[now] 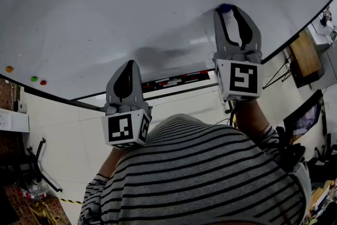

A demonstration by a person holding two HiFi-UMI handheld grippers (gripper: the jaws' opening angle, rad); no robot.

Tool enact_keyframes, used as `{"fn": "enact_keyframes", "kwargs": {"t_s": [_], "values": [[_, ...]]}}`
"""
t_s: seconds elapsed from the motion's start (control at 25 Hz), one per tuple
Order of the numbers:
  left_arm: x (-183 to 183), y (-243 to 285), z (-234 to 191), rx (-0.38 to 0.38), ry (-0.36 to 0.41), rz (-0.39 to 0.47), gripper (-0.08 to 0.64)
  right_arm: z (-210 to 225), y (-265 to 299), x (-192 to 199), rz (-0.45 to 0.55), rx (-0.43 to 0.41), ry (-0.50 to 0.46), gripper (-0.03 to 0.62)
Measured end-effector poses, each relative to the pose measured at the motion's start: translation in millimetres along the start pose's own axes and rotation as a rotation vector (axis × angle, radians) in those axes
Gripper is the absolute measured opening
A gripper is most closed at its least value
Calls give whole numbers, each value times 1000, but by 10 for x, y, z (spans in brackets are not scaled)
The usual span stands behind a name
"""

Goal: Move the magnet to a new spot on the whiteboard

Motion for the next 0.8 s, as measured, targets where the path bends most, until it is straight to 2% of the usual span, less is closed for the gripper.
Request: {"fn": "enact_keyframes", "kwargs": {"t_s": [0.16,0.36,0.6,0.8], "values": [[27,41,-28,2,-7,-8,15,-19,-12,8,9,0,2,118],[40,42,20,7,-12,-12,15,-17,-14,25,-1,-7,7,124],[-1,-91,197,0,0,-7,15,-14,-298,-145,36,-36,64,124],[-75,-295,509,0,19,8,15,-12,-763,-306,57,-88,163,124]]}}
Point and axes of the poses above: the fingertips, and each gripper's own axes: y forward along the fingers, z to its right, x out of its underside, the point moved 3 cm from there along -y, backward along the fingers, and after that the axes turned 8 degrees about z, right-handed, at the moved point
